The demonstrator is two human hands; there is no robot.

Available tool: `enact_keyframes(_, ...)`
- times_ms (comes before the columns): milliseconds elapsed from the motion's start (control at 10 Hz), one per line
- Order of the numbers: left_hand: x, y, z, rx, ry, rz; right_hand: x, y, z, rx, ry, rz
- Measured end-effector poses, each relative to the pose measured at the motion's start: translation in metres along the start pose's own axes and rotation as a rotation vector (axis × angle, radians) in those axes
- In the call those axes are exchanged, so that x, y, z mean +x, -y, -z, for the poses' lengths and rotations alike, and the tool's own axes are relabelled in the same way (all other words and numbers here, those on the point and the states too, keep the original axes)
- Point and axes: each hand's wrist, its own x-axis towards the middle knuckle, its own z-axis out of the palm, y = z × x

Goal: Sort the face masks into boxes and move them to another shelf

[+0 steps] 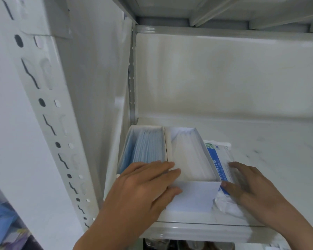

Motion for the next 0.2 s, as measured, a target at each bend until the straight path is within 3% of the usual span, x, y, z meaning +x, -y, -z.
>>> enact_keyframes(100,0.003,-0.007,0.010,-0.015,0.018,0.064,0.002,0.009,0.004,-0.090,-0.143,0.061)
enact_keyframes(200,0.014,-0.011,0.017,0.027,0.093,0.158,0.002,0.031,0.005,0.046,-0.295,0.226)
